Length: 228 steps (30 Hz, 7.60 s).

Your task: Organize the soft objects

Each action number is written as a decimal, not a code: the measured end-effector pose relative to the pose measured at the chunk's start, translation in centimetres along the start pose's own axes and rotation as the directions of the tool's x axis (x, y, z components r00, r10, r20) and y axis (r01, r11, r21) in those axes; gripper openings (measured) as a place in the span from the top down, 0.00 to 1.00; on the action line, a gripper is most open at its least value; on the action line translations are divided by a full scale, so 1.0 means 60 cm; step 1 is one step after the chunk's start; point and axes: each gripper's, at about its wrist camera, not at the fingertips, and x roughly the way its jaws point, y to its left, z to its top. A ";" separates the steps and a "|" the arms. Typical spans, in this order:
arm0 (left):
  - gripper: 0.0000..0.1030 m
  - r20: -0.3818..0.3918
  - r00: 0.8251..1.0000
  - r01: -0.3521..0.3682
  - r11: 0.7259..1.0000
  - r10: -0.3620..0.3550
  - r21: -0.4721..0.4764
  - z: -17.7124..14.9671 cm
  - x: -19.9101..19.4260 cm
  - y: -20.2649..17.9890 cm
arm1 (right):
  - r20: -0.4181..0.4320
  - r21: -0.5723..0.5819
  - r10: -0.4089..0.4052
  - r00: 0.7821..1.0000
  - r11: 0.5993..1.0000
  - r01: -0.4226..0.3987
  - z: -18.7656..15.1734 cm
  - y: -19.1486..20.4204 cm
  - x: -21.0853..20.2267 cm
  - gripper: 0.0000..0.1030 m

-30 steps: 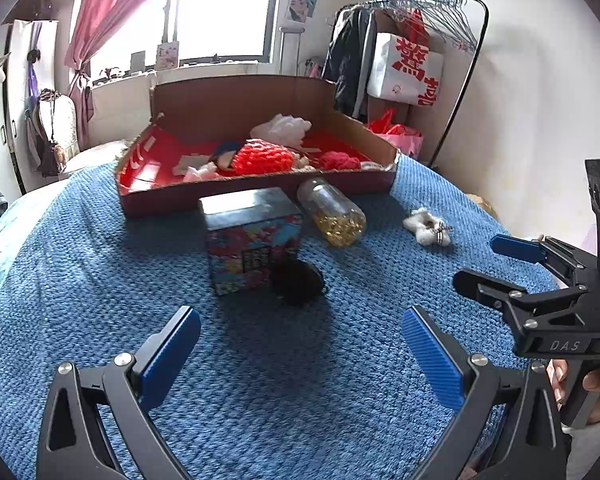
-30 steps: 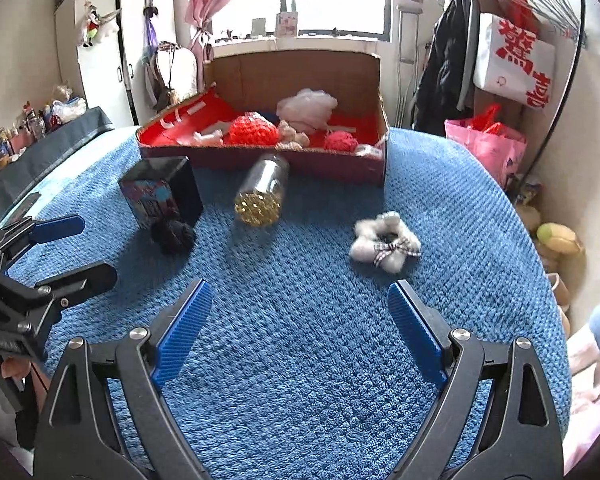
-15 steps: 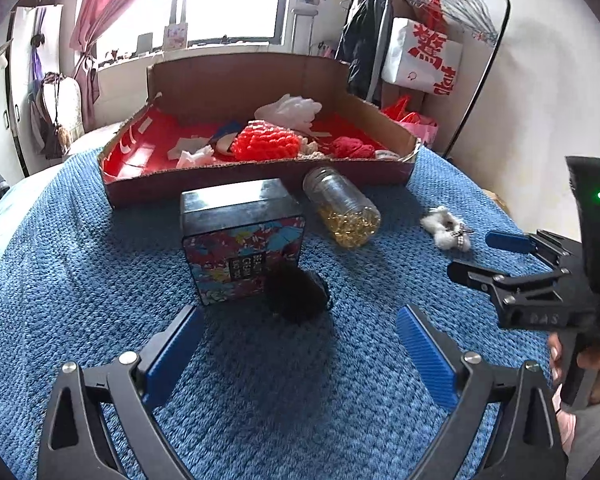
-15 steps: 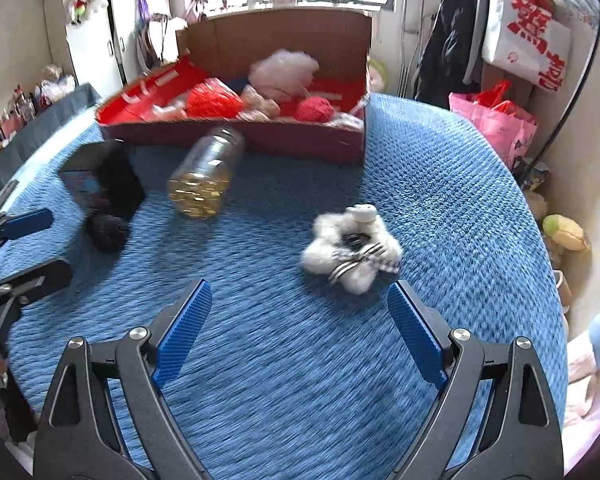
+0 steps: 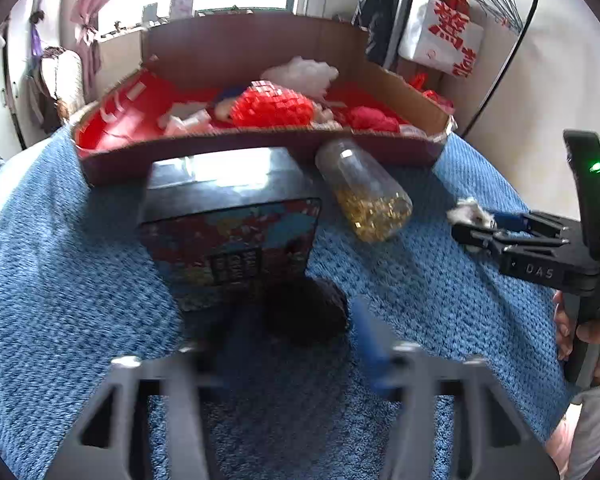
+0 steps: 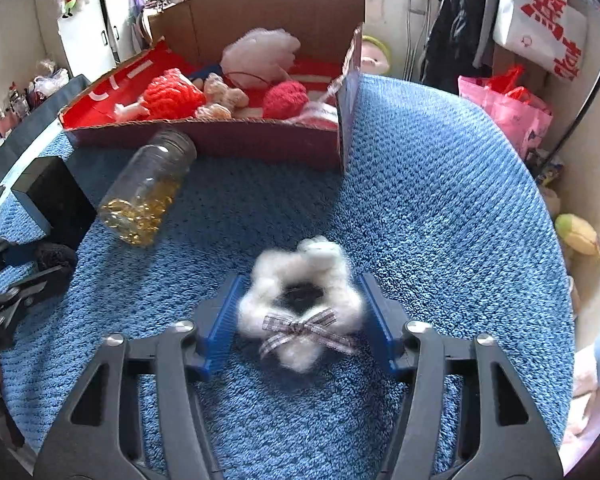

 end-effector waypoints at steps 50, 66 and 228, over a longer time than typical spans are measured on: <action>0.65 0.026 0.997 0.068 0.995 -0.070 0.068 -0.067 -0.061 0.054 | 0.119 -0.150 0.139 0.983 0.981 -0.121 -0.149 0.198 -0.095 0.44; 0.66 0.044 0.999 0.014 0.999 -0.016 0.051 -0.058 -0.082 0.076 | 0.169 -0.094 0.168 0.971 0.984 -0.154 -0.118 0.183 -0.105 0.44; 0.00 0.218 0.970 -0.117 0.992 0.104 0.048 0.231 0.102 0.134 | 0.223 0.086 -0.167 0.961 0.985 0.151 0.191 0.097 0.081 0.10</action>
